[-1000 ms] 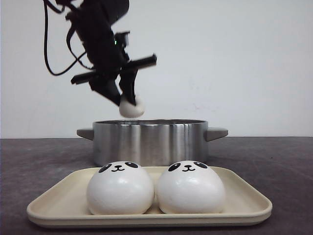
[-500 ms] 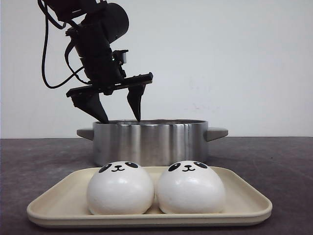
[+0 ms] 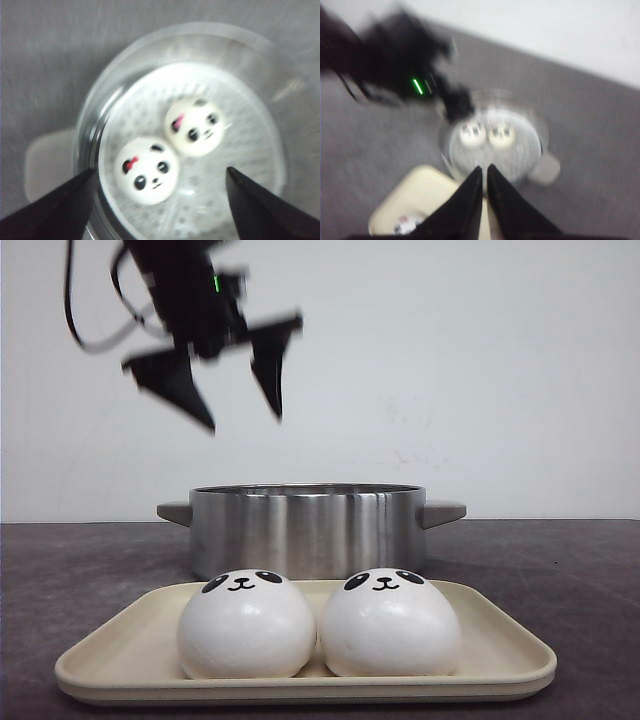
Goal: Steam buns
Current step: 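Open the left gripper to release the bun into the pot, withdraw, then lower the right gripper onto the nearer panda bun on the tray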
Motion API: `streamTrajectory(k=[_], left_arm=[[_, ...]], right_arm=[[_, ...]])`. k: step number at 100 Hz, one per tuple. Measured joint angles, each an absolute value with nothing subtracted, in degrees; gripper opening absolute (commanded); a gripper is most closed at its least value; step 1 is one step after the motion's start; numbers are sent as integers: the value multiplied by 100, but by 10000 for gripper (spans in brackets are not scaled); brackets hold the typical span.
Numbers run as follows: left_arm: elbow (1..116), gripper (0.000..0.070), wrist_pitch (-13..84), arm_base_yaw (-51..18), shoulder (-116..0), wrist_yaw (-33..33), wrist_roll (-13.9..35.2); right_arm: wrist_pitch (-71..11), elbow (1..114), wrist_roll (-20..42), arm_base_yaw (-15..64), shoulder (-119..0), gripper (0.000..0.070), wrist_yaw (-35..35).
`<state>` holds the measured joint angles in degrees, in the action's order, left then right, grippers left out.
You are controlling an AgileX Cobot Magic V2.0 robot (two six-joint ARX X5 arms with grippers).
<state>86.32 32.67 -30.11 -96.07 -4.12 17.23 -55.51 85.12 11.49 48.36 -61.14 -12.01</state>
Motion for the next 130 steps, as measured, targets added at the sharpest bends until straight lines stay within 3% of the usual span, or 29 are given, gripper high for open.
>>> streamTrajectory(k=[29, 33, 44, 50, 94, 130], left_arm=[[8689, 431, 3632, -3457, -7990, -110, 1706], [8689, 431, 3717, -3544, -7773, -110, 1704], [8689, 431, 4010, -3802, -7188, -110, 1699], [8689, 431, 4150, -3924, -6906, -110, 1686], [8689, 431, 4550, -4340, -5540, -115, 1717], [8689, 431, 5094, -4340, -5435, -132, 1715]], right_arm=[[-5509, 6810, 2025, 4838, -6204, 32, -1011], [-5461, 6573, 2158, 4851, -6250, 110, -840], [-5284, 6045, 2462, 4910, -6425, 405, -305], [-5133, 5865, 2620, 4954, -6510, 473, -91], [-4333, 5780, 3094, 5210, -7898, 475, 456], [-4185, 5778, 3181, 5210, -9120, 473, 454]])
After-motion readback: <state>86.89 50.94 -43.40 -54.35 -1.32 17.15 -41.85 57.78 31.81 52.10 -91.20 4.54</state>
